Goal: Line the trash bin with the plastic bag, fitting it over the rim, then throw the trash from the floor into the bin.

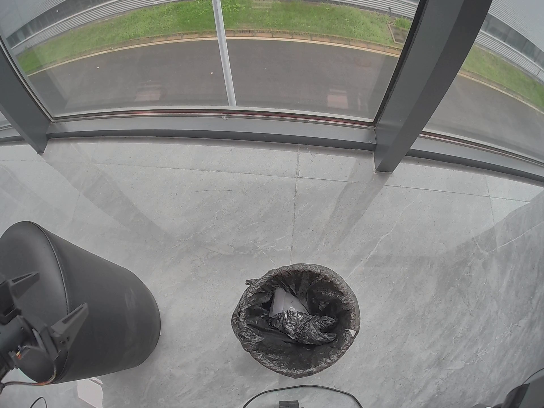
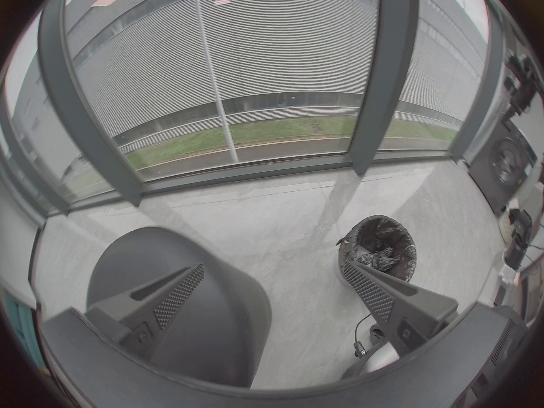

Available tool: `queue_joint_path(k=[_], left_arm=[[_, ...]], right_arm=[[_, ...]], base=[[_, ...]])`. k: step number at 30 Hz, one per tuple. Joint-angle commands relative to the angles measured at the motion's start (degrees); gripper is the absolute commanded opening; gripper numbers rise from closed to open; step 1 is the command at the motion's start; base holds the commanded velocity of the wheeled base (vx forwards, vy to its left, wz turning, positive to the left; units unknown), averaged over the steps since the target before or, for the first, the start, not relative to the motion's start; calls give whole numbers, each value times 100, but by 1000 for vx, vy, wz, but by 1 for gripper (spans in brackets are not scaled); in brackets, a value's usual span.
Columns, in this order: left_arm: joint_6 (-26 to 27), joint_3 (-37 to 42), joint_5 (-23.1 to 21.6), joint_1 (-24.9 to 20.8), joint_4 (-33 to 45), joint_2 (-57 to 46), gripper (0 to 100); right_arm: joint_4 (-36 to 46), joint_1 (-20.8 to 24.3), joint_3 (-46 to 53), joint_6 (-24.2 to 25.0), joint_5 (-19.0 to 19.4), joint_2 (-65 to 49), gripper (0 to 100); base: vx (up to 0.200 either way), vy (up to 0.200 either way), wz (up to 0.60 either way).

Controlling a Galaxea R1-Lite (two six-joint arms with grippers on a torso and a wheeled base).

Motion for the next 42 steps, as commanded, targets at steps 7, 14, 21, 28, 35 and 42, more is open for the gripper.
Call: queue_joint_path(k=[7, 14, 21, 28, 35, 42], left_arm=[[-1559, 285, 713, 1268, 3022, -3809, 100], [-1726, 434, 722, 1487, 3339, -3818, 100], [-1330, 839, 608, 2076, 3304, -3933, 100], [-1717, 1331, -87, 1821, 2117, -4398, 100], [-1708, 1929, -96, 1812, 772, -4398, 100], [-1673, 2025, -87, 1812, 649, -4398, 100]], right_arm=[[-2967, -4464, 4041, -2675, 1751, -5683, 100], [-2985, -5202, 3980, -2227, 3438, -5692, 100], [-3240, -5606, 5034, -2420, 5337, -6149, 100], [-4198, -5387, 6282, -2754, 5671, -6149, 100], [-4488, -4956, 6142, -2957, 5987, -5375, 100], [-3934, -3392, 6151, -2649, 5961, -5859, 100]], base=[[0, 0, 0], [0, 0, 0], [0, 0, 0], [0, 0, 0], [0, 0, 0], [0, 0, 0]])
